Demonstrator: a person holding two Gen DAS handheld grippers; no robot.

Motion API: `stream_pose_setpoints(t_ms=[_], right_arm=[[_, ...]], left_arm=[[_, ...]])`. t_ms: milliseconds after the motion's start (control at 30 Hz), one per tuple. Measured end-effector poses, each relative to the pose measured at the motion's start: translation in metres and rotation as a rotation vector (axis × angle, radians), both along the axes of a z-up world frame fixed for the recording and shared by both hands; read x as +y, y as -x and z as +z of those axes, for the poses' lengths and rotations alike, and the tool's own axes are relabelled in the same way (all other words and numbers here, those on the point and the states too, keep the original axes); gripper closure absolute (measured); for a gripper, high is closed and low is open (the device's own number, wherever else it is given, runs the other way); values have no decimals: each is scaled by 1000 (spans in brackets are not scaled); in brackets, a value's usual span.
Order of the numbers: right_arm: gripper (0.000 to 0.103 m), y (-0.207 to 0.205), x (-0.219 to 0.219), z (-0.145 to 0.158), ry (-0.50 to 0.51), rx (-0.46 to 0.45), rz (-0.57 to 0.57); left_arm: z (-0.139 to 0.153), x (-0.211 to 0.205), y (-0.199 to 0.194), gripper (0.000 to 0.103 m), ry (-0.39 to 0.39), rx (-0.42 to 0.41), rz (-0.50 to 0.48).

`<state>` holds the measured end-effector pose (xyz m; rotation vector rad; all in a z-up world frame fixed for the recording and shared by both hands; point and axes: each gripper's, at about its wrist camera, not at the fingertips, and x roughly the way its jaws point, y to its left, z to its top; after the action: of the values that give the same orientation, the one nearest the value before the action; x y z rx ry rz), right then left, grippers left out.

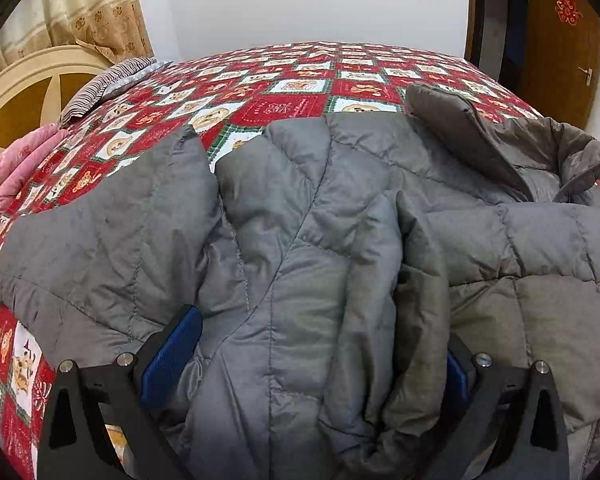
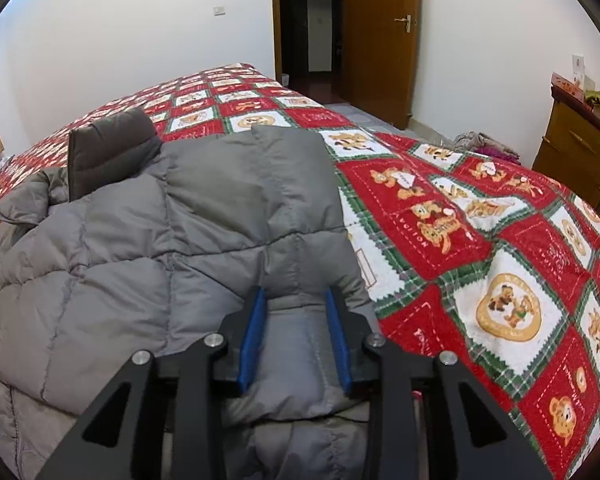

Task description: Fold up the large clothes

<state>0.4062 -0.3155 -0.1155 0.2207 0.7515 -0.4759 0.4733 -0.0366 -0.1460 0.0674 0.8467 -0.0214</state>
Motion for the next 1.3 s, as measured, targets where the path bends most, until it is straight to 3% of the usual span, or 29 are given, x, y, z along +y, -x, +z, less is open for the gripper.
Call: stream_pose_setpoints(t_ms=[200, 333, 400, 467, 567, 667, 733, 800, 833, 1033, 1100, 1133, 1167, 1200, 1233, 1300], right_arm=[[66, 1, 0, -1, 10, -3, -10], [65, 4, -1, -2, 2, -10, -12], [63, 4, -1, -2, 3, -10, -13], [61, 4, 0, -1, 5, -9, -14], [57, 4, 0, -2, 10, -5, -21], [54, 3, -1, -2, 14, 0, -29], [53, 3, -2, -2, 14, 1, -30], [52, 3, -2, -2, 15, 2, -32], [51, 3, -2, -2, 16, 3, -33], [48, 1, -3, -3, 22, 9, -42], [47, 0, -3, -4, 25, 10, -45], [47, 1, -3, -4, 25, 9, -46], [46, 1, -3, -4, 25, 9, -46], [46, 1, -3, -4, 25, 9, -47], [46, 1, -4, -4, 24, 8, -47], [46, 1, -4, -4, 22, 7, -47]], left_arm=[[8, 10, 10, 1, 92, 4, -13], [46, 61, 46, 1, 246, -123, 19], [66, 107, 62, 1, 292, -195, 104], [76, 152, 69, 1, 283, -237, 242], [73, 232, 70, 1, 270, -242, 510], [41, 296, 61, 1, 398, -142, 730], [19, 320, 53, 1, 528, -103, 799], [4, 330, 44, 1, 606, -66, 833], [1, 329, 37, 1, 602, -66, 844], [-4, 302, 13, 2, 412, -90, 774], [-3, 298, 11, 26, 402, -114, 759], [-2, 309, 19, 66, 418, -125, 747], [-3, 311, 18, 95, 453, -121, 717], [-7, 314, 17, 95, 522, -106, 676], [-7, 315, 17, 95, 536, -98, 673], [-1, 312, 15, 97, 500, -104, 651]])
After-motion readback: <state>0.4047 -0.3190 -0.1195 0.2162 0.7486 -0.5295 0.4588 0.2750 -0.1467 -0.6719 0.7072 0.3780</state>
